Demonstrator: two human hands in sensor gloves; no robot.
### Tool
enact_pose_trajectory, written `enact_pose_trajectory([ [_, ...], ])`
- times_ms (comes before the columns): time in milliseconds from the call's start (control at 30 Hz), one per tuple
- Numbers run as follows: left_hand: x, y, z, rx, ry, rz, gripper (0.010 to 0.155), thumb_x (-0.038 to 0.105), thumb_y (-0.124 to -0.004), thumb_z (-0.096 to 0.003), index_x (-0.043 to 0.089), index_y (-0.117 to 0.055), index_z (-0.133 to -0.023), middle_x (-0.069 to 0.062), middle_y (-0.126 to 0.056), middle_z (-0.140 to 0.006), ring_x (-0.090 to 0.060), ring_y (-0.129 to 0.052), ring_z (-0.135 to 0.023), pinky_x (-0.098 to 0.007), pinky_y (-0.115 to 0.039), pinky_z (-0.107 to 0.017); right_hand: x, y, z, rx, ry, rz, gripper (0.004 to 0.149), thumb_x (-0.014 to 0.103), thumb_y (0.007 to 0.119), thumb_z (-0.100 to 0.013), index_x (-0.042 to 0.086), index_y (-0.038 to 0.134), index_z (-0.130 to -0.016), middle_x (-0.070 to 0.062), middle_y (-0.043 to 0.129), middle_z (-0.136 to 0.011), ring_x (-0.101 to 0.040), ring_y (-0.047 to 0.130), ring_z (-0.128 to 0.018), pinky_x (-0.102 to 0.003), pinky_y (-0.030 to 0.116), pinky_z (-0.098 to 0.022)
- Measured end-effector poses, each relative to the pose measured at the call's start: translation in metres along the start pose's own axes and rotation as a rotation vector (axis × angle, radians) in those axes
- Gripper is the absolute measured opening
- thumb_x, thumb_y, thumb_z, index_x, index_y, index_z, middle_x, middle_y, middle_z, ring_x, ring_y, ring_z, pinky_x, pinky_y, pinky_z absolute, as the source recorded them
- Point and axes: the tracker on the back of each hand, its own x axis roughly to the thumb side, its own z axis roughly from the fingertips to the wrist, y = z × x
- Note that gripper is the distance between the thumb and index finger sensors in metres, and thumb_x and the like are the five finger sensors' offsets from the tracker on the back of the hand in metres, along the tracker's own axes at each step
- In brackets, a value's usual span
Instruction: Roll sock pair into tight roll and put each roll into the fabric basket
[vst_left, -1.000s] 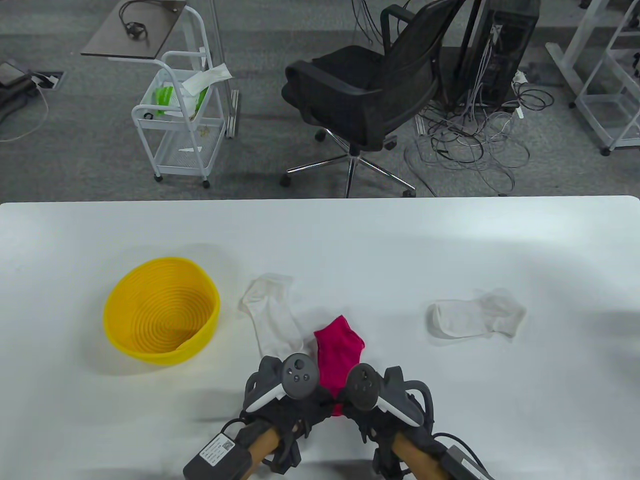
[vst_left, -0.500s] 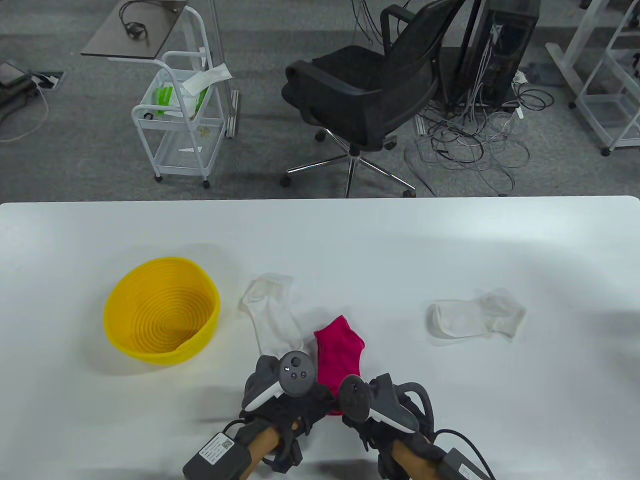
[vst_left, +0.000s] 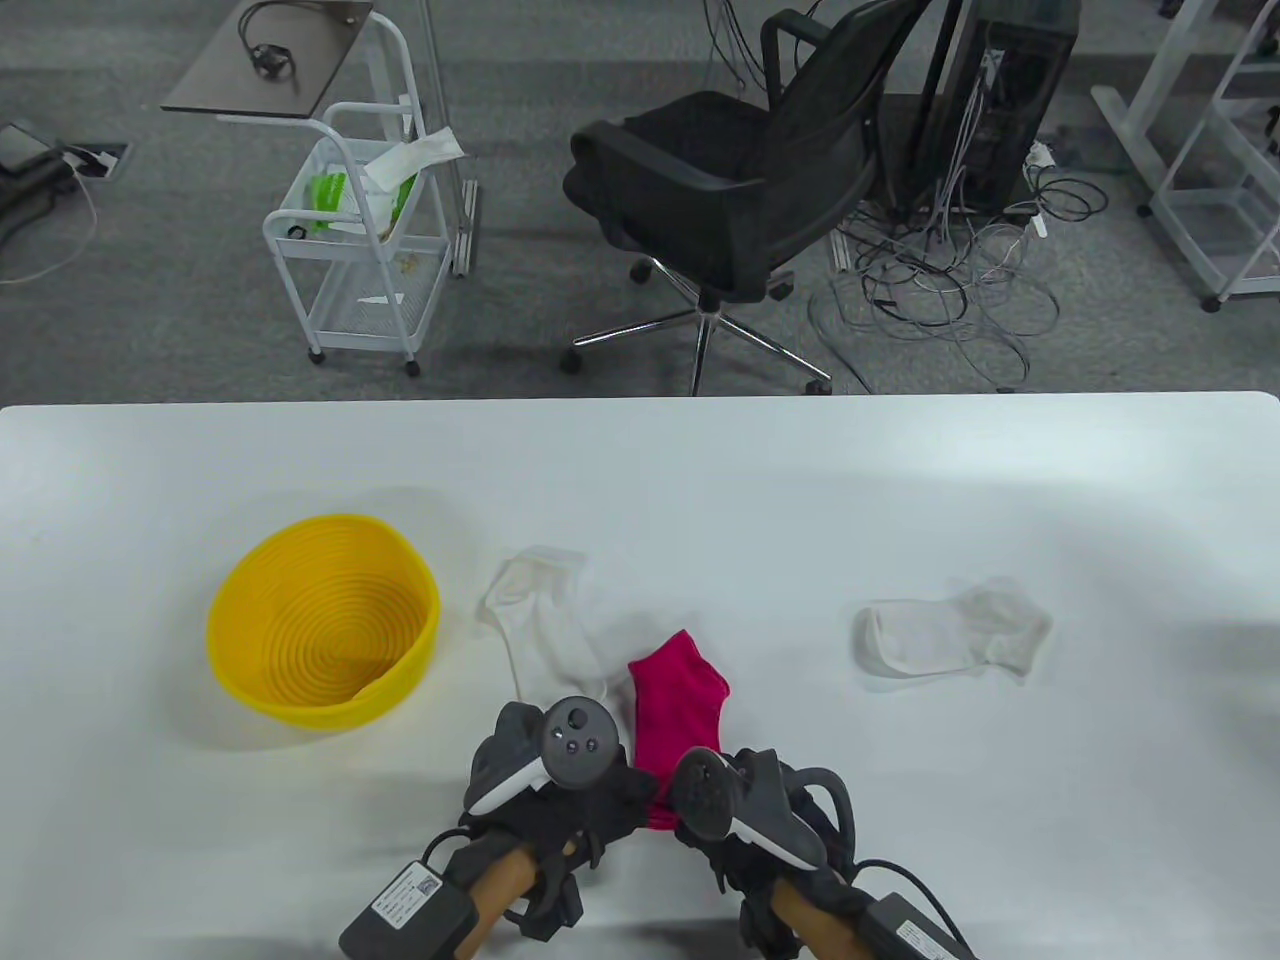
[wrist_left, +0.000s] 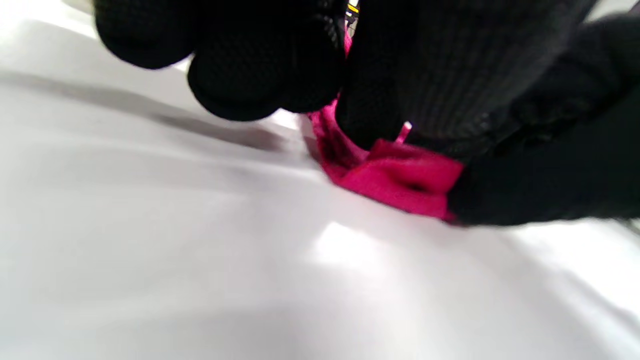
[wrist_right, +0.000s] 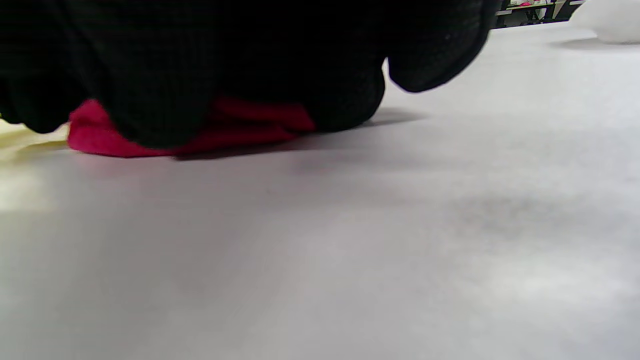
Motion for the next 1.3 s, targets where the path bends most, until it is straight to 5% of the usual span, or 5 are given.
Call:
enact_pose_trajectory([
  [400, 0.01, -0.011, -0.004, 0.055, -0.043, -0.079, 0.042, 0.043, -0.087, -0.0365, 0.027, -0.096, -0.074, -0.002, -0.091, -0.073, -0.023, -0.093, -0.052, -0.046, -0.075, -0.047, -0.011, -0.007, -0.006, 0.114, 0.018, -0.107, 0.041, 0.044, 0.083, -0.04, 0.036, 0.085, -0.08, 0.01, 0.09, -0.083, -0.018, 0.091, -0.077, -0.054, 0.067, -0.067],
  [600, 0.007, -0.013, -0.007, 0.045, -0.019, -0.021, 0.041, 0.044, -0.083, -0.0388, 0.026, -0.095, -0.074, -0.005, -0.091, -0.072, -0.024, -0.091, -0.051, -0.046, -0.074, -0.047, -0.015, -0.031, 0.006, -0.014, -0.056, -0.119, 0.039, 0.043, 0.088, -0.037, 0.038, 0.089, -0.076, 0.011, 0.093, -0.082, -0.017, 0.095, -0.075, -0.051, 0.073, -0.063],
  [967, 0.008, -0.009, -0.005, 0.051, 0.017, -0.022, 0.045, 0.045, -0.08, -0.0384, 0.024, -0.095, -0.075, -0.005, -0.093, -0.072, -0.025, -0.095, -0.05, -0.047, -0.075, -0.046, -0.002, -0.004, 0.002, 0.064, -0.03, 0.057, 0.054, 0.047, 0.09, -0.035, 0.039, 0.077, -0.087, 0.012, 0.083, -0.094, -0.018, 0.087, -0.085, -0.053, 0.07, -0.066],
  [1067, 0.005, -0.005, -0.001, 0.095, 0.013, -0.008, 0.049, 0.044, -0.082, -0.0379, 0.03, -0.087, -0.085, -0.003, -0.091, -0.077, -0.024, -0.095, -0.055, -0.047, -0.075, -0.047, -0.001, 0.0, 0.001, 0.062, -0.019, 0.069, 0.059, 0.047, 0.092, -0.034, 0.037, 0.075, -0.089, 0.01, 0.081, -0.095, -0.018, 0.084, -0.085, -0.053, 0.068, -0.066],
  [1300, 0.006, -0.009, -0.001, 0.047, -0.003, -0.033, 0.053, 0.047, -0.089, -0.0335, 0.03, -0.09, -0.084, -0.003, -0.089, -0.08, -0.025, -0.093, -0.059, -0.048, -0.073, -0.051, -0.002, -0.001, -0.003, 0.0, 0.012, 0.038, 0.044, 0.042, 0.084, -0.04, 0.038, 0.081, -0.084, 0.012, 0.088, -0.086, -0.014, 0.091, -0.078, -0.05, 0.071, -0.065],
])
